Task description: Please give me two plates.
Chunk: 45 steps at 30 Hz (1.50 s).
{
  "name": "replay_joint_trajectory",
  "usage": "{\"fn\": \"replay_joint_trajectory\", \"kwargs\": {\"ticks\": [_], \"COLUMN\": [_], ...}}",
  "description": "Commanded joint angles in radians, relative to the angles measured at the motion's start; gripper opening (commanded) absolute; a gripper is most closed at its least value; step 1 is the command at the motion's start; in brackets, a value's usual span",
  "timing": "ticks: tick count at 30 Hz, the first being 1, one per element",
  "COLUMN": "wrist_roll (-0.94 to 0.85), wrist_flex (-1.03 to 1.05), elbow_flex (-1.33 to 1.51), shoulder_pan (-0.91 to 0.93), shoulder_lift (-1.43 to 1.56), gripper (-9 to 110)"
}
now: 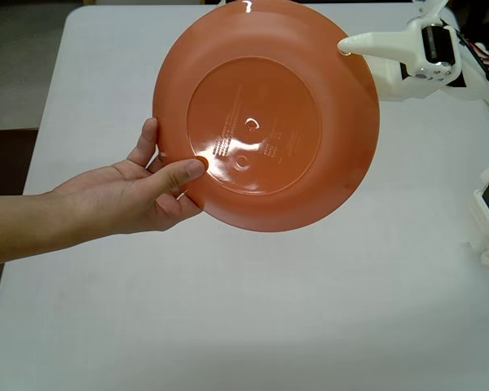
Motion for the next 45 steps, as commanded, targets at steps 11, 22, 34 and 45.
{"fn": "replay_joint_trajectory", "kwargs": {"ticks": [11, 22, 34, 45], "wrist_roll": [-0.044, -0.021, 0.202, 0.075], "wrist_flex": [0.193, 0.526, 0.565, 0.63], "elbow_flex": [-0.025, 0.058, 0.212, 0.049], "shoulder_pan": [0.1, 0.224, 0.632, 0.864], "shoulder_lift": [0.12, 0.36, 0.342, -0.061], "gripper": [36, 29, 0, 35]}}
